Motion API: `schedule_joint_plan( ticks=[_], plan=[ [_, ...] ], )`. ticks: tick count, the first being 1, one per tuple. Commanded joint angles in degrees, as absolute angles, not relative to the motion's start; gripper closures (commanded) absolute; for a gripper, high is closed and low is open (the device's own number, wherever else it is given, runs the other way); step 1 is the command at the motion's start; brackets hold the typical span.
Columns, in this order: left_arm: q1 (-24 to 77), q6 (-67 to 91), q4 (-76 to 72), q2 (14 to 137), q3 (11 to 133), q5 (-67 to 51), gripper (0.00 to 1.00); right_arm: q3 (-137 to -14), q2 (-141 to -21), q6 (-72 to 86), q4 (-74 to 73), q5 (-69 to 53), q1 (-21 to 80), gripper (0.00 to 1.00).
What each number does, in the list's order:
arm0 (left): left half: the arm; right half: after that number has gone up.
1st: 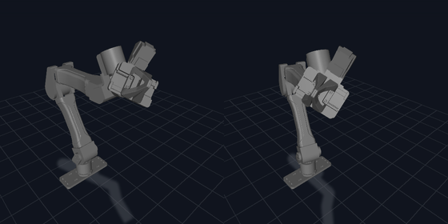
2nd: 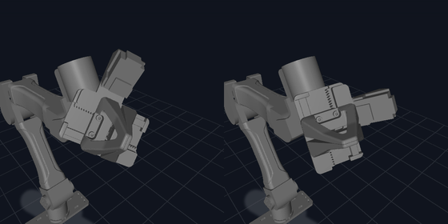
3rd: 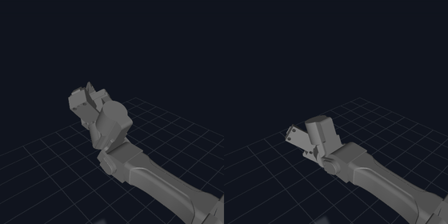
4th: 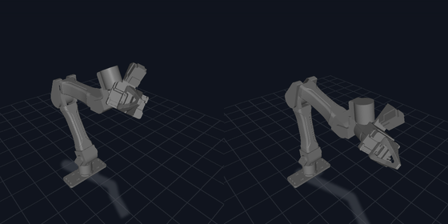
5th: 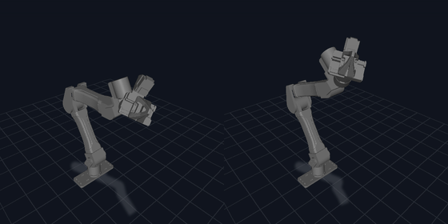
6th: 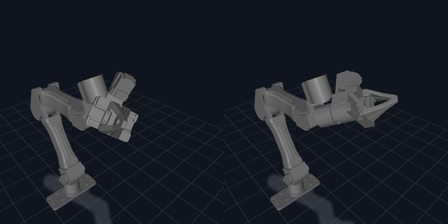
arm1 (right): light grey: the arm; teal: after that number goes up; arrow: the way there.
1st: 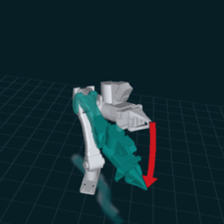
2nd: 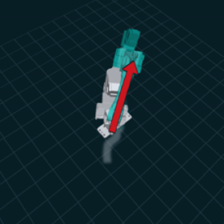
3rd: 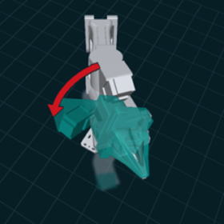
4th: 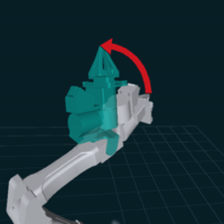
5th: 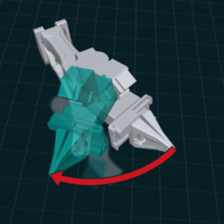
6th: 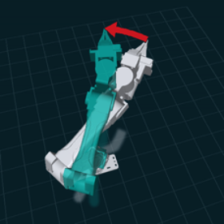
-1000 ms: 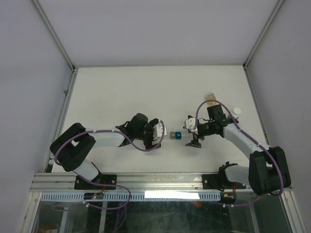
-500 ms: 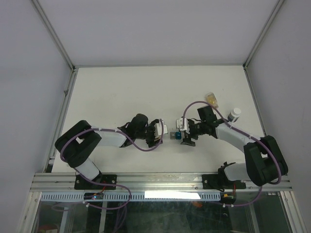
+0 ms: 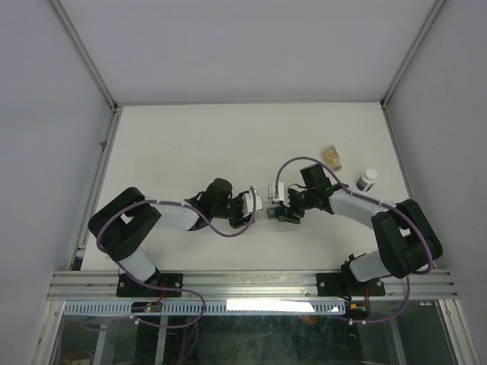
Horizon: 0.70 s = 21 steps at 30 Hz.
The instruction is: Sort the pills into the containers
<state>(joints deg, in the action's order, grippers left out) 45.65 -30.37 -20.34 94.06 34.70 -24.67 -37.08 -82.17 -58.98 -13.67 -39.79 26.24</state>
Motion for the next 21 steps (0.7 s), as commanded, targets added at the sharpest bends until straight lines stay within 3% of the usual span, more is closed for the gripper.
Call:
schedule_joint_plan(
  ticks=[1, 8, 12, 21],
  plan=[
    [45.4, -29.8, -22.9, 94.9, 35.9, -27.8, 0.54, -39.2, -82.9, -59.7, -12.2, -38.8, 27.5, 0.42],
    [45.4, -29.9, -22.9, 94.8, 35.9, -28.2, 0.56, -39.5, -83.0, -59.9, -12.8, -38.3, 27.7, 0.63],
    [45.3, -30.4, -22.1, 94.7, 36.1, -28.0, 0.63, -40.4, -81.6, -59.8, -15.4, -40.2, 27.3, 0.75],
    [45.3, -31.9, -19.3, 94.9, 37.4, -28.5, 0.67, -48.1, -86.4, -59.6, -30.0, -50.6, 23.6, 0.82]
  ],
)
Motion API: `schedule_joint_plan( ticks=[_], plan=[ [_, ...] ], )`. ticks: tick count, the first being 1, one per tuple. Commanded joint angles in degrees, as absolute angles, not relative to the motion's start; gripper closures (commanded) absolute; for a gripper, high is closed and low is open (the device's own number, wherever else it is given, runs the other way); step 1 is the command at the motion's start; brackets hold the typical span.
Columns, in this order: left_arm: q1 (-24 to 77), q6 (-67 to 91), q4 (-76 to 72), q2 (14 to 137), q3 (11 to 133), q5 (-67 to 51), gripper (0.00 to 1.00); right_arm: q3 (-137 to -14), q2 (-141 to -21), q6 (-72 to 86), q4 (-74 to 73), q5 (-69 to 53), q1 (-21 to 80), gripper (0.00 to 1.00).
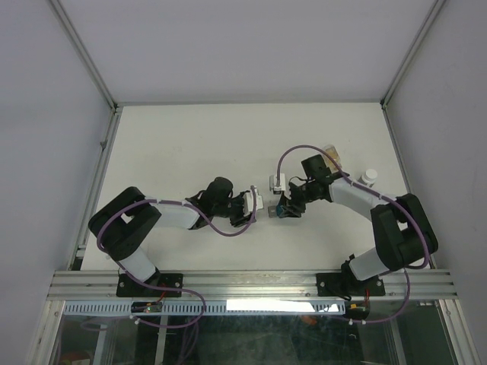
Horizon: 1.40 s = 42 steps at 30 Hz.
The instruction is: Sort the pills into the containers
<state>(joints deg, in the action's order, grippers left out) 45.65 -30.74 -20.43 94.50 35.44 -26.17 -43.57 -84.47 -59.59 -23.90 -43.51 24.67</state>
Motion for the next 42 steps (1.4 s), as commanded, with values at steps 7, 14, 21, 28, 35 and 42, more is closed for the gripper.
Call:
schedule_joint_plan(
  ticks=[7, 14, 21, 28, 35, 42],
  plan=[
    [45.4, -32.1, -17.9, 94.4, 37.9, -29.8, 0.68, -49.3, -88.5, -55.8, -29.0, -47.8, 23.5, 0.72],
    [45.4, -32.3, -16.9, 94.3, 38.3, -30.6, 0.68, -46.8, -85.5, -48.1, -20.1, -41.4, 23.1, 0.50],
    [45.4, -32.3, -16.3, 94.5, 38.8, -30.8, 0.68, -45.9, -82.7, -45.4, -17.1, -41.0, 21.9, 0.41],
    [45.4, -32.3, -16.2, 94.7, 39.0, -30.9, 0.68, -45.6, -84.8, -35.6, -10.9, -32.9, 22.3, 0.51],
    [45.4, -32.0, -15.9, 94.8, 39.4, -30.2, 0.67, -47.5, -90.6, -33.4, -11.0, -23.0, 25.6, 0.61],
    [45.3, -30.8, -15.6, 94.1, 40.4, -28.3, 0.54, -50.9, -85.4, -33.1, -17.0, -31.8, 22.8, 0.44]
  ],
)
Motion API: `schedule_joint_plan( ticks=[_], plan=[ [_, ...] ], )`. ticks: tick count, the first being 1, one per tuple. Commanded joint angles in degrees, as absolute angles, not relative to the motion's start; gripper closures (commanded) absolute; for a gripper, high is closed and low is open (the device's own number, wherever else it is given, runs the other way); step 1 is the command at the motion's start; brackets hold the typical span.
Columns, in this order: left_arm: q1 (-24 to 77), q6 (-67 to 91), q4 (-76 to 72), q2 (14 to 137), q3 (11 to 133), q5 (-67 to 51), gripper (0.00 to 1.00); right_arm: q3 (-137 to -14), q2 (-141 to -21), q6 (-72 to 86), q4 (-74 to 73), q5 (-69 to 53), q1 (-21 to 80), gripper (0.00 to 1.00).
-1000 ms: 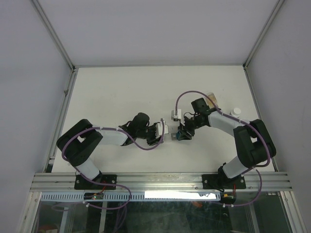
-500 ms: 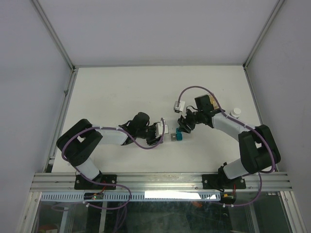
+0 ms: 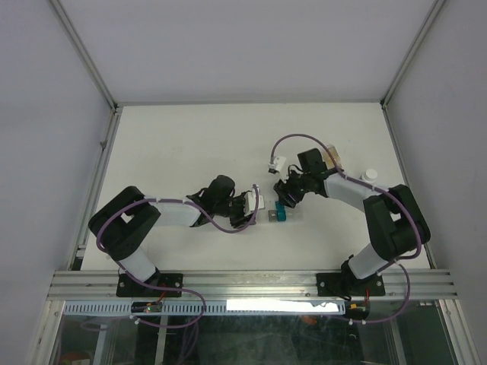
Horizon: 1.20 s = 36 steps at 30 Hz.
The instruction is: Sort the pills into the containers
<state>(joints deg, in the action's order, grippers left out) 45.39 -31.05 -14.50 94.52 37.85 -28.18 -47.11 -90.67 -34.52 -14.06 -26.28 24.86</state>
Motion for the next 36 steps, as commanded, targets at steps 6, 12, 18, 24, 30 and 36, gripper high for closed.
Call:
schedule_joint_plan(
  ticks=[6, 12, 18, 24, 30, 36],
  plan=[
    [44.8, -27.0, -16.0, 91.5, 41.3, -27.0, 0.27, -50.6, -75.5, -36.2, -21.8, -42.3, 19.0, 0.25],
    [44.4, -21.3, -18.0, 87.3, 40.5, -27.5, 0.16, -51.2, -70.9, -35.4, -23.9, -44.9, 10.3, 0.19],
    [42.3, -8.6, -30.5, 79.8, 35.5, -29.4, 0.12, -50.6, -69.7, -30.1, -21.0, -45.7, 0.3, 0.18],
    [36.7, 7.3, -51.1, 75.2, 27.6, -36.2, 0.06, -48.7, -69.2, -26.5, -16.0, -41.5, -6.2, 0.16],
    [32.5, 30.0, -75.6, 77.7, 19.5, -33.0, 0.01, -46.8, -72.7, -21.0, -4.8, -27.4, -7.4, 0.07],
    [31.0, 35.9, -70.8, 81.4, 21.9, -32.8, 0.01, -55.9, -83.4, -19.3, -6.2, -21.0, -7.0, 0.02]
  ],
)
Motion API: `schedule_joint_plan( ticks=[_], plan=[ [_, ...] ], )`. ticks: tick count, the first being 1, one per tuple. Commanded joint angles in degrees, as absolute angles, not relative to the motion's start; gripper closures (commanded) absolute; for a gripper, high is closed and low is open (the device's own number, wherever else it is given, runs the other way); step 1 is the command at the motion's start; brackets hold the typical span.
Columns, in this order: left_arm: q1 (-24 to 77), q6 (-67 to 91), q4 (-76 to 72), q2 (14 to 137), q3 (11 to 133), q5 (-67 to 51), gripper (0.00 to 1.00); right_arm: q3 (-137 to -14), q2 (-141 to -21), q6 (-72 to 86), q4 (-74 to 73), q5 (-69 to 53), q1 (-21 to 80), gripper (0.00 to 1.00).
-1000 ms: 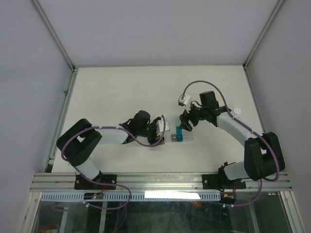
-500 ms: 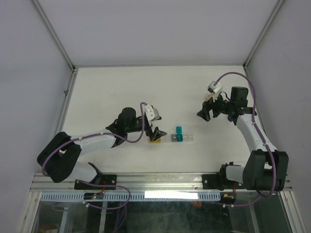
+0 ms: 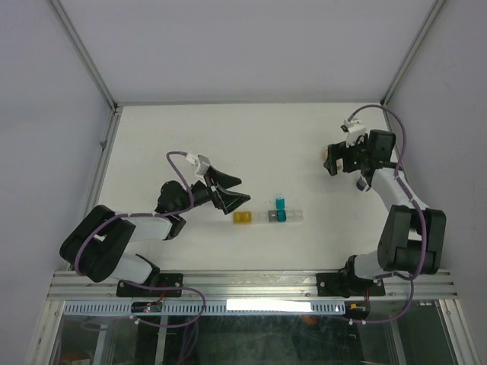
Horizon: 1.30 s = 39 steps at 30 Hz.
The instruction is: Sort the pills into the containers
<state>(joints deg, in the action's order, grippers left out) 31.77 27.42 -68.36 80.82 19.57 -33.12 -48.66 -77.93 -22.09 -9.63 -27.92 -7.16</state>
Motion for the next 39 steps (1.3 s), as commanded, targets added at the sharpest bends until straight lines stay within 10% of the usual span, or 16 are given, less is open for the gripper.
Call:
schedule_joint_plan(
  ticks=[1, 19, 30, 39],
  plan=[
    [31.0, 35.7, -67.2, 80.9, 22.7, -32.4, 0.01, -57.6, -85.3, -19.2, -6.8, -20.0, -6.8, 0.02],
    [36.4, 24.7, -51.0, 68.6, 19.4, -33.5, 0.01, -70.2, -105.3, -17.0, -15.3, -11.7, -2.2, 0.21],
    [46.3, 13.2, -52.0, 64.6, 17.3, -30.1, 0.01, -65.1, -98.5, -24.0, -14.5, -19.6, -2.3, 0.81],
    [51.0, -2.5, -44.7, 59.6, 19.0, -29.5, 0.01, -58.8, -78.7, -54.0, -35.7, -51.2, -1.9, 0.94]
  ],
)
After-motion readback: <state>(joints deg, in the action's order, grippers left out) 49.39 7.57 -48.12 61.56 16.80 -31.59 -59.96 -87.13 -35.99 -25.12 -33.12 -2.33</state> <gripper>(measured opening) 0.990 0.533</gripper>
